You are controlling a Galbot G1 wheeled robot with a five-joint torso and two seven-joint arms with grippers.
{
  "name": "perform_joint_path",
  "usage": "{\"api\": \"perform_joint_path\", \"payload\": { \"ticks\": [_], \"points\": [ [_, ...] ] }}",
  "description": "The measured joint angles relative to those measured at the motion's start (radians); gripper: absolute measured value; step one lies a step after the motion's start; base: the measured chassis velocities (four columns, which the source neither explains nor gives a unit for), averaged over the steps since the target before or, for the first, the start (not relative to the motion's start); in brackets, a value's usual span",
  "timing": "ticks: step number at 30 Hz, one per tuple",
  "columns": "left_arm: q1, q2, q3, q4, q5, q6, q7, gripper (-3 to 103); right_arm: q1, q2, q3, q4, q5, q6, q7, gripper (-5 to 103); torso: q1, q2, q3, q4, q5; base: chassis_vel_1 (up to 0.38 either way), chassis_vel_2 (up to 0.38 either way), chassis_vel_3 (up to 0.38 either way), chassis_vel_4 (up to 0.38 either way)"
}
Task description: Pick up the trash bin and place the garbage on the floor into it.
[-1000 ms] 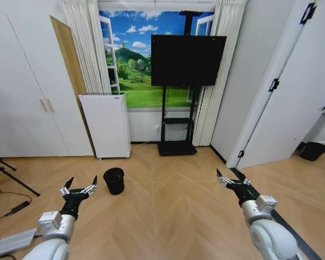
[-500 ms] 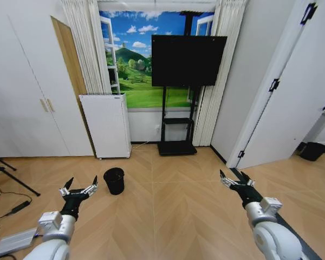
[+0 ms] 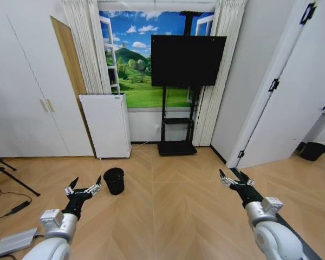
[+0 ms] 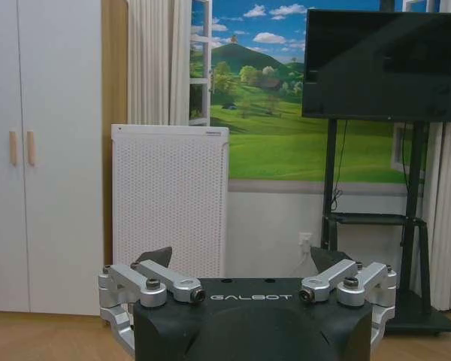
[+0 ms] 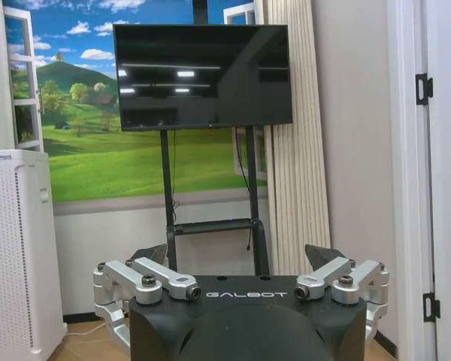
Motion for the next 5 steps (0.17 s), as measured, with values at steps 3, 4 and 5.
{"api": "perform_joint_path", "payload": {
  "ticks": [3,4,5],
  "points": [
    [-0.002,0.005,0.000,0.001,-0.011,0.001,0.013,100,-0.001,-0.001,0.008,-0.002,0.015,0.016,-0.025,100,0.000,0.000,0.000,0.0000,0.0000,0.000,0.000,0.000,0.000],
    [-0.002,0.005,0.000,0.001,-0.011,0.001,0.013,100,-0.001,-0.001,0.008,-0.002,0.015,0.016,-0.025,100,0.000,0.000,0.000,0.0000,0.0000,0.000,0.000,0.000,0.000],
    [-0.002,0.008,-0.001,0.002,-0.017,0.001,0.023,100,-0.004,-0.001,0.015,-0.010,0.019,0.035,-0.068,100,0.000,0.000,0.000,0.0000,-0.0001,0.000,0.000,0.000,0.000]
  ]
}}
